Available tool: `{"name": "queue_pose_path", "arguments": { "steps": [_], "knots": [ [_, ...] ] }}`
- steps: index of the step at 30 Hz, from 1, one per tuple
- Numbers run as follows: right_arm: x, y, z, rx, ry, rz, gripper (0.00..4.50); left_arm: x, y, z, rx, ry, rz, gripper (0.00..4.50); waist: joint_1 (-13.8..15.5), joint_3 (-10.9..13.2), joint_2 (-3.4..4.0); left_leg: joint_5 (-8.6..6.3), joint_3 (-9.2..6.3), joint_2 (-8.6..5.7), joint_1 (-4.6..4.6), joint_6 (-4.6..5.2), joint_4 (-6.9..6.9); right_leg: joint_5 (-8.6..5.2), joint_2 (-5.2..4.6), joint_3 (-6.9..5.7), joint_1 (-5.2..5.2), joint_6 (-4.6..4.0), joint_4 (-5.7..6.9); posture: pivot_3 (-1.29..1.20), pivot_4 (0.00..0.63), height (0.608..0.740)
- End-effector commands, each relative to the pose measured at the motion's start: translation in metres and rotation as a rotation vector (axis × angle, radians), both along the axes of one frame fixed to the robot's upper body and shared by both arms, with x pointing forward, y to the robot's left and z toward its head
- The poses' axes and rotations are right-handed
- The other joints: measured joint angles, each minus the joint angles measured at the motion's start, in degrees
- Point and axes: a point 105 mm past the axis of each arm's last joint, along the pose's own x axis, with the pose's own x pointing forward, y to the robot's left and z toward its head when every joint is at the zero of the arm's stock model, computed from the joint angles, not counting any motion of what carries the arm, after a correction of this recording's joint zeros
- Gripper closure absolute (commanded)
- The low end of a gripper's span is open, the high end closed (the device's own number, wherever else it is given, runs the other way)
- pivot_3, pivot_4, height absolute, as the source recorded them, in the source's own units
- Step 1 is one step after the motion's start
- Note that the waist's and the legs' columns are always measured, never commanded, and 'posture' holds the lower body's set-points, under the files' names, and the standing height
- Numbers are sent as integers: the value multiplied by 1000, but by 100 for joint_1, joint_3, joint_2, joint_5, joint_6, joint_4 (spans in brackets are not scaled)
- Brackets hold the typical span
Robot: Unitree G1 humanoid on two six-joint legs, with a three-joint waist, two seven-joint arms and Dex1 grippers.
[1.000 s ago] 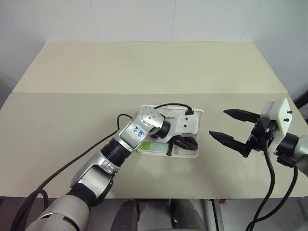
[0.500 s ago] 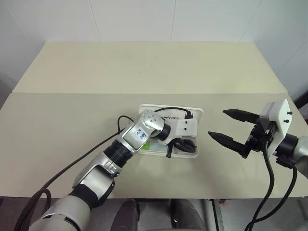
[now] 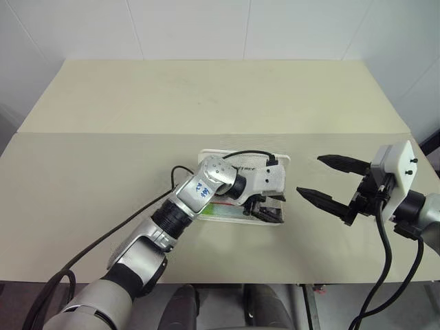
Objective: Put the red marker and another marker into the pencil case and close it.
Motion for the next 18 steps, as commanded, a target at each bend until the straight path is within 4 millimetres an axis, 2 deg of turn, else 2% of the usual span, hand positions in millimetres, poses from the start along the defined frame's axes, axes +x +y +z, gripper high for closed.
{"name": "queue_pose_path", "arguments": {
  "steps": [1, 4, 8, 14, 18],
  "knots": [
    [-6, 5, 9, -31, -37, 87, 0, -8, 8, 21, -38, -55, -54, 1015, -10, 0, 0, 0, 0, 0, 0, 0, 0, 0, 0, 0, 0, 0, 0, 0, 150, 740],
    [-6, 7, 13, -54, -55, 147, 0, -9, 24, 24, -25, -69, -40, 31, -25, 0, 0, 0, 1, 2, 5, 0, -2, 0, 4, 4, 1, 0, 2, 0, 150, 740],
    [-3, 7, 22, -77, -73, 225, 0, -8, 46, 32, -39, -80, 21, 31, -15, 0, 1, 1, -1, 8, 11, -2, 1, 1, 12, 6, 6, -1, 7, 0, 150, 740],
    [10, 3, 23, -123, -69, 277, 0, -13, 73, 47, -96, -107, 101, 31, -17, 0, 1, 1, -1, 8, 9, -2, 5, 1, 11, 6, 9, 0, 3, 0, 150, 740],
    [17, 3, 28, -125, -73, 306, 0, -21, 104, 60, -148, -107, 165, 31, -41, 0, 1, 1, -1, 11, 10, -2, 0, 1, 12, 6, 7, -1, 3, 0, 150, 740]
  ]
}}
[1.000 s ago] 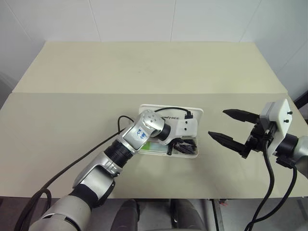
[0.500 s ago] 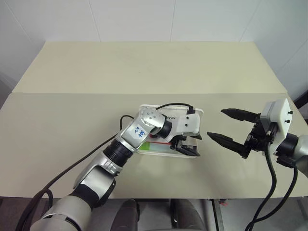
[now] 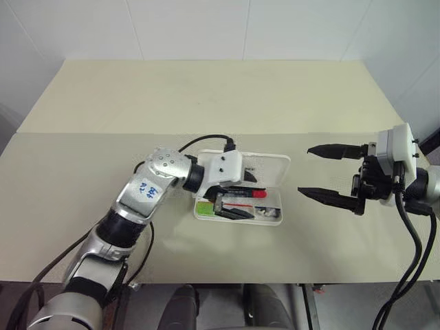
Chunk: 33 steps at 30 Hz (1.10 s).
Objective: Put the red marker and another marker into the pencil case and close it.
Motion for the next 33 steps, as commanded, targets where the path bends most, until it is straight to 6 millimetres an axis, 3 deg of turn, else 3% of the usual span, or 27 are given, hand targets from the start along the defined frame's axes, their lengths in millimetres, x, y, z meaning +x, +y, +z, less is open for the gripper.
{"name": "queue_pose_path", "arguments": {
  "steps": [1, 3, 6, 11, 18, 27, 30, 33],
  "knots": [
    [1, 1, 9, -19, -35, 41, 0, -11, 25, 21, -58, -46, 33, 31, -16, 0, 1, 0, 0, 3, 1, 0, -1, 0, 2, 0, -1, 0, 0, 0, 150, 740],
    [3, 2, 10, -27, -27, 66, 0, -14, 47, 25, -69, -49, 76, 31, -17, 0, 1, 0, -1, 5, 3, 0, -5, -1, 4, -1, -1, -3, 1, 0, 150, 740],
    [6, 2, 10, -42, -18, 93, 0, -17, 78, 34, -88, -70, 144, 580, -11, 1, 2, 0, 0, 7, 5, 0, -6, -3, 4, -2, -1, -6, 1, 0, 150, 740],
    [15, 2, 13, -52, -20, 111, 0, -10, 126, 51, -96, -140, 279, 2192, 14, 1, 2, -1, 1, 6, 3, -2, -5, -2, 2, -2, -2, -10, -3, 0, 150, 740],
    [23, 4, 16, -51, -31, 129, 0, 10, 150, 79, -198, -210, 369, 4479, 3, 1, 2, -1, 1, 5, 1, -2, -8, -1, 1, -5, -2, -11, -8, 0, 150, 740],
    [28, 8, 18, -30, -45, 124, 0, 50, 138, 68, -277, -156, 393, 4479, 4, 1, 2, -2, 4, 6, 0, -4, -12, -2, 3, -4, -9, -11, -2, 0, 150, 740],
    [28, 10, 19, -16, -54, 120, 0, 72, 129, 52, -293, -133, 422, 4479, 10, 1, 2, -1, 4, 5, -1, -5, -6, -1, 4, -4, -9, -9, 3, 0, 150, 740],
    [26, 13, 20, -5, -60, 119, 0, 81, 118, 35, -268, -112, 405, 4479, 12, 1, 2, 0, 4, 4, -3, -8, -5, 0, 3, -3, -10, -8, 3, 0, 150, 740]
  ]
}}
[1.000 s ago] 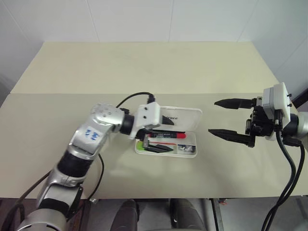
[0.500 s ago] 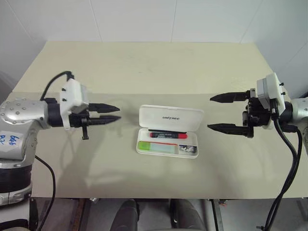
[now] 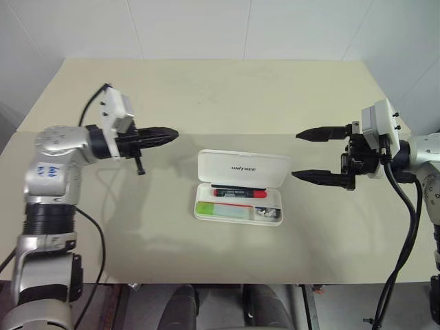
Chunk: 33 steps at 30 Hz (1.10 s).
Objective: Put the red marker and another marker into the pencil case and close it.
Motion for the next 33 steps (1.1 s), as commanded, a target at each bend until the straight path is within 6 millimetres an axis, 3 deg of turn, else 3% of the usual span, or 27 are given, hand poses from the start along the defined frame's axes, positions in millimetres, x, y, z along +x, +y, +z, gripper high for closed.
{"name": "queue_pose_path", "arguments": {
  "steps": [1, 7, 17, 22, 33],
  "knots": [
    [-6, 5, 10, 12, -51, 11, 0, 8, -10, -6, 30, -32, -14, 4479, -9, 0, 0, 0, 0, 0, 0, 0, 0, 0, 0, 0, 0, 0, -1, 0, 150, 740],
    [-9, 6, 10, 25, -51, -3, 0, 11, -31, -20, 28, -11, -90, 4479, -8, 0, 0, 0, 0, 1, -3, -1, -2, 0, 1, 0, -6, 0, -2, 0, 150, 740],
    [-11, 7, 7, 39, -48, -19, 0, -26, -50, -27, 45, 8, -303, 4479, -9, 0, 0, 1, 0, 1, -3, -2, 0, 0, 0, 1, -6, 0, 2, 0, 150, 740],
    [-11, 9, 6, 43, -44, -20, 0, -47, -62, -51, 153, 60, -391, 4479, -3, 0, 0, 2, 0, 1, -3, -3, 0, 0, 1, 2, -6, 0, 2, 0, 150, 740],
    [-16, 13, 4, 55, -31, -21, 0, -52, -96, -96, 227, 155, -408, 4479, 4, 0, 0, 3, -1, 1, -2, -4, 4, 0, 0, 3, -4, -1, 8, 0, 150, 740]
  ]
}}
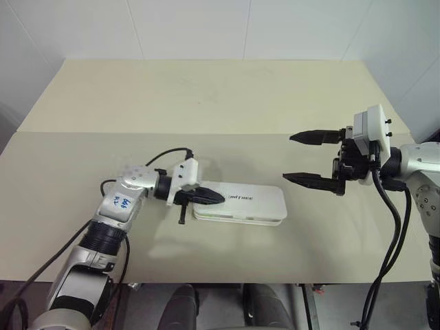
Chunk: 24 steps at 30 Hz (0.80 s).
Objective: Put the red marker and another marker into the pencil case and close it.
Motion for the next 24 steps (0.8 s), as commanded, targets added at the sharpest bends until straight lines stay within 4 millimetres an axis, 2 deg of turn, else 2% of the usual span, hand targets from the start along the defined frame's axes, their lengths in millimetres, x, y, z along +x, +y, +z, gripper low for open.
{"name": "queue_pose_path", "arguments": {
  "steps": [1, 8, 12, 14, 16, 20, 23, 24],
  "knots": [
    [-9, 3, 10, 24, -40, 12, 0, -4, -14, -11, 24, 10, -20, 4479, 4, 0, 0, 0, 0, 0, 0, 0, 0, 0, 0, 0, 0, 0, -1, 0, 150, 740],
    [-17, 3, 1, 36, -4, -13, 0, -3, -16, -31, 114, 17, 1, 4479, 5, -2, 2, 0, 0, 0, 13, 0, 1, 0, 0, 1, 13, 0, 1, 0, 150, 740],
    [-18, 3, -5, 37, 10, -23, 0, -4, -17, -24, 88, -3, 11, 4479, 2, -4, 2, 2, -1, 0, 24, 3, 4, 5, 0, 1, 27, -3, -1, 0, 150, 740],
    [-17, 4, -7, 36, 13, -21, 0, -2, -13, 1, -8, -43, 35, 4479, -10, -4, 2, 3, -1, 0, 23, 4, 7, 9, 0, 1, 27, -4, -2, 0, 150, 740],
    [-13, 0, -9, 25, 0, -35, 0, -1, 0, 26, -95, -82, 80, 4479, -22, -3, 2, 4, -1, 1, 21, 4, 6, 10, 2, 1, 22, -5, -1, 0, 150, 740],
    [14, -16, -14, -41, -100, -173, 0, -5, 27, 47, -152, -104, 164, 4479, -38, -3, 2, 4, -2, 11, 17, 3, -2, 9, 10, 1, 12, -7, -1, 0, 150, 740],
    [13, -20, -13, -29, -118, -133, 0, -10, 66, 88, -335, -179, 320, 3867, -40, -2, 4, 4, 0, 10, 16, 2, -11, 9, 8, 1, 11, -7, -10, 0, 150, 740],
    [13, -22, -16, -43, -121, -130, 0, -13, 76, 95, -351, -209, 356, 3562, -35, -2, 3, 4, -1, 12, 14, 2, -15, 8, 8, 2, 10, -8, -12, 0, 150, 740]
  ]
}}
